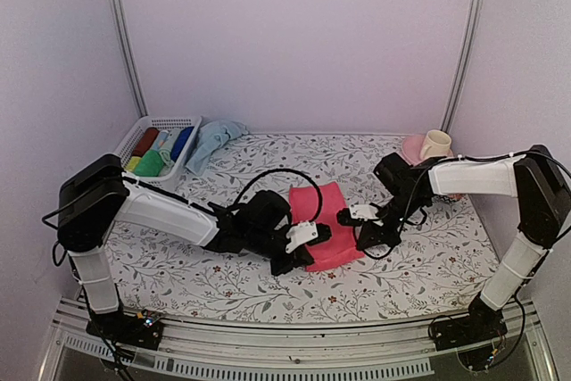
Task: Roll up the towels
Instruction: Roll the towel at the center of the board.
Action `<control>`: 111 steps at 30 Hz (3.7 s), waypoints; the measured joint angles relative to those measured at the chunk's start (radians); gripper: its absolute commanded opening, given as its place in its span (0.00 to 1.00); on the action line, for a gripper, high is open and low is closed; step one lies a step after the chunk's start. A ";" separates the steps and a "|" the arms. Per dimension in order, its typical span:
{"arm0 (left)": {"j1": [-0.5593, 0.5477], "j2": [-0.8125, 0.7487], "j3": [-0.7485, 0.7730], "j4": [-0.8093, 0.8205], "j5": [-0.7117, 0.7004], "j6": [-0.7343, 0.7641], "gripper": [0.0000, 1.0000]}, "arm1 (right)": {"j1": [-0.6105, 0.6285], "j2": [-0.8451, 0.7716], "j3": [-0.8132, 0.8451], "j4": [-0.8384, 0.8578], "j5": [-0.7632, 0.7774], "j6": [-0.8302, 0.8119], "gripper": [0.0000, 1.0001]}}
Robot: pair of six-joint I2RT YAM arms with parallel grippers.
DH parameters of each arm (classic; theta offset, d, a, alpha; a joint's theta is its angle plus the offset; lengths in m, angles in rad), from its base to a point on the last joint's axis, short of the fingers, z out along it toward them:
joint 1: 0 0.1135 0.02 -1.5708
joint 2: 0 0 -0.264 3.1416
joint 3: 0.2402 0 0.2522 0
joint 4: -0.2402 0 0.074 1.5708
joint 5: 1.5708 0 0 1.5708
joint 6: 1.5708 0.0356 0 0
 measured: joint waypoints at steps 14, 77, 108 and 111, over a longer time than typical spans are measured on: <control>0.033 0.019 0.020 -0.009 -0.076 -0.005 0.00 | -0.009 0.092 0.052 0.013 0.077 0.011 0.02; -0.189 0.055 -0.117 0.294 -0.561 0.406 0.56 | -0.013 0.149 0.068 0.088 0.126 0.079 0.14; -0.180 0.088 -0.102 0.298 -0.589 0.307 0.05 | -0.014 -0.130 -0.120 0.216 0.123 -0.013 0.59; -0.154 0.064 -0.101 0.272 -0.531 0.266 0.05 | -0.011 -0.228 -0.235 0.300 0.123 -0.072 0.62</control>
